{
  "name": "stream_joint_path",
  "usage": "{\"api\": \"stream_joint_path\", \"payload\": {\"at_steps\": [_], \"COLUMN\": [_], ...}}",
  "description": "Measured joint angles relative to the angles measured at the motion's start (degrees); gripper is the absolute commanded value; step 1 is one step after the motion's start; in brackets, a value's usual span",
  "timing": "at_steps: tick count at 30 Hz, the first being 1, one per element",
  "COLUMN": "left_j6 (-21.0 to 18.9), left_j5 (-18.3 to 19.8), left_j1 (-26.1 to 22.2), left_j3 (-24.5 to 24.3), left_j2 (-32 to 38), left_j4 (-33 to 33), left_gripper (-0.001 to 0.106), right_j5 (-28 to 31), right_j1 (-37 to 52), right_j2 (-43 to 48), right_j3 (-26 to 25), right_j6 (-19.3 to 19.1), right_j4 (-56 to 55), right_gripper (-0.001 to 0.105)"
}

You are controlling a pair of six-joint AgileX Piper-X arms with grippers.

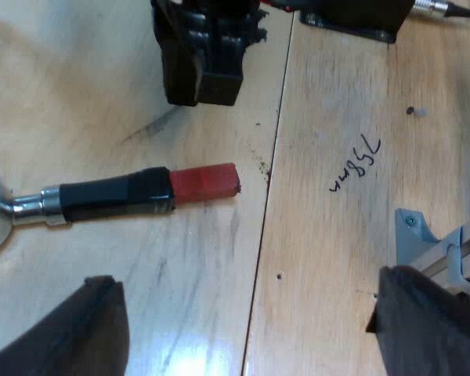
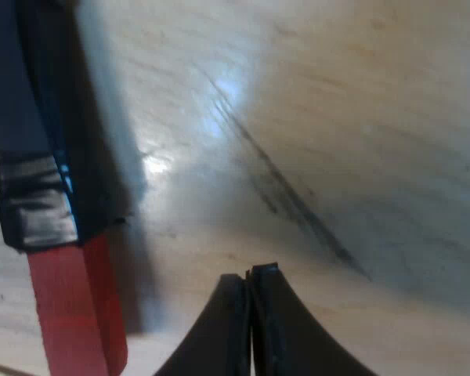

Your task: Put the handle in the coffee machine

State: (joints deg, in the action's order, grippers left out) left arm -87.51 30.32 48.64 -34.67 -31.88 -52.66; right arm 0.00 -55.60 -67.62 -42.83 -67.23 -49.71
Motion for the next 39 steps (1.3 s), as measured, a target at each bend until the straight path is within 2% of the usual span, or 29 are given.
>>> {"api": "stream_joint_path", "payload": {"at_steps": [7, 14, 17, 19, 26, 30, 32, 37, 39], "left_j6": [0.0, 0.0, 0.0, 0.0, 0.0, 0.0, -0.4, -0.5, -0.5], "left_j5": [-0.1, -0.1, -0.1, -0.1, -0.1, -0.1, -1.0, -7.1, -8.0], "left_j1": [0.0, 0.0, 0.0, 0.0, 0.0, 0.0, 0.0, 0.0, 0.0], "left_j3": [0.0, 0.0, 0.0, 0.0, 0.0, 0.0, 0.0, 0.0, 0.0], "left_j2": [-2.7, -2.8, -2.8, -2.8, -2.8, -2.8, -2.8, -2.8, -2.8], "left_j4": [0.0, 0.0, 0.0, 0.0, 0.0, -0.3, -1.3, -8.1, -8.8], "left_gripper": [0.067, 0.067, 0.067, 0.067, 0.067, 0.067, 0.067, 0.067, 0.067], "right_j5": [0.0, 0.0, -1.9, -5.2, -8.6, -12.0, -12.9, -16.4, -16.8], "right_j1": [0.0, 0.0, 0.0, 0.0, 0.0, 0.0, 0.0, -1.3, -2.5], "right_j2": [-0.2, -4.0, -5.9, -7.6, -9.2, -9.9, -10.1, -10.9, -10.9], "right_j3": [2.9, 3.5, 3.5, 3.5, 3.5, 3.4, 3.4, 3.5, 3.5], "right_j6": [0.0, 0.0, 0.2, 1.3, 3.1, 5.4, 5.7, 7.3, 8.4], "right_j4": [4.8, 5.4, 7.2, 9.7, 12.7, 15.2, 16.1, 18.8, 19.3], "right_gripper": [0.0, 0.0, 0.0, 0.0, 0.0, 0.0, 0.0, 0.0, 0.0]}}
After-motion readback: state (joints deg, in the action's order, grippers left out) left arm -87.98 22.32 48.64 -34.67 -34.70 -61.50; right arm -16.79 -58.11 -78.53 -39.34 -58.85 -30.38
